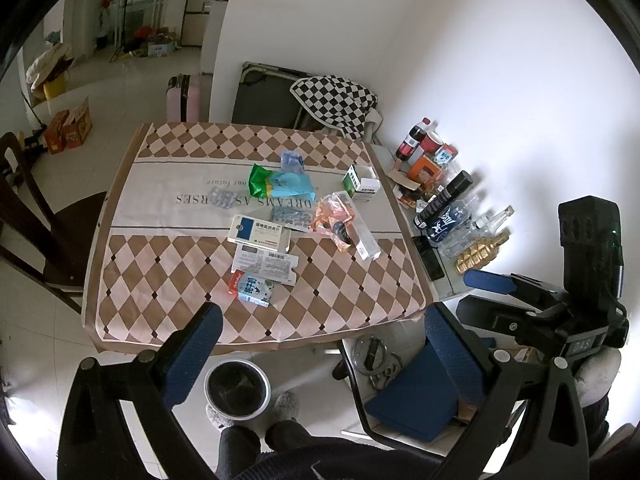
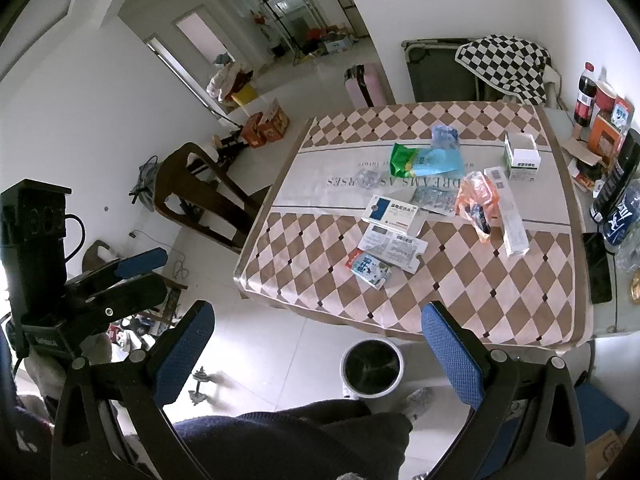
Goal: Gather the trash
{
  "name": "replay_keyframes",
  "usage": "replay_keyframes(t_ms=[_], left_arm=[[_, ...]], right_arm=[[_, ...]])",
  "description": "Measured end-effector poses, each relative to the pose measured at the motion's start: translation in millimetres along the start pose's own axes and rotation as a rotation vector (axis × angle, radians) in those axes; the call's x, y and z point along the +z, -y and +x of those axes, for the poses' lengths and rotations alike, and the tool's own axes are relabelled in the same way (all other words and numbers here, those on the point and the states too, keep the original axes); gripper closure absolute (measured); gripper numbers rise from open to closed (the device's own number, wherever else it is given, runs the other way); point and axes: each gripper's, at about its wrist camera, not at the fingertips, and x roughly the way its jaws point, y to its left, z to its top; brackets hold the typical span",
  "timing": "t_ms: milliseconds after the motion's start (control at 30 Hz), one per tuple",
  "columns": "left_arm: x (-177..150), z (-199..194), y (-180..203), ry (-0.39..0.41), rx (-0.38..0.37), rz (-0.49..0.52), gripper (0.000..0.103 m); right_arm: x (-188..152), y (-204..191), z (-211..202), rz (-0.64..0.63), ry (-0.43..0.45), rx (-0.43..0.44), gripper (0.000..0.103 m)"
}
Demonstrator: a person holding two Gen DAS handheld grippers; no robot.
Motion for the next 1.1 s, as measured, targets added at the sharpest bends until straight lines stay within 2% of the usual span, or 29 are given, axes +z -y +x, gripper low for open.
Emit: replay_keyframes(t_ms=[367, 467, 567, 633, 700, 800, 933, 1033, 1100], left_arm=[[-4, 2, 6, -0.008, 0.011, -0.003, 0.0], [-5, 14, 6, -0.011, 0.112, -0.021, 0.0], [-2, 40, -1, -0.01, 0.234, -0.049, 0.0], [2, 63, -9, -0.025, 0.301, -0.077, 0.0], [9, 92, -30, -0.057, 0.332, -0.118, 0.0], [12, 148, -47, -0.156, 0.362, -0.212, 0.0], [21, 220, -69, -0.286, 0.364, -0.372, 0.0], [31, 280, -82, -0.376, 0.327, -0.521, 0.0], [32, 316, -84, -0.424, 0.307, -0.618, 0.0]], right_arm=[[0, -1, 4, 0.01, -0.002, -0.005, 0.0], [-3, 6, 10, 0.051, 0.01, -0.026, 0.0], [0, 22, 17, 0.161, 0.035, -0.099, 0.0], [10, 42, 32, 0.247, 0.059, -0.186, 0.0], [12, 62, 46, 0.312, 0.069, -0.252, 0.0], [22, 105, 78, 0.398, 0.067, -0.362, 0.0], [48, 173, 135, 0.476, -0.03, -0.456, 0.0], [76, 219, 186, 0.447, -0.112, -0.538, 0.0], [94, 250, 222, 0.42, -0.161, -0.558, 0.0]])
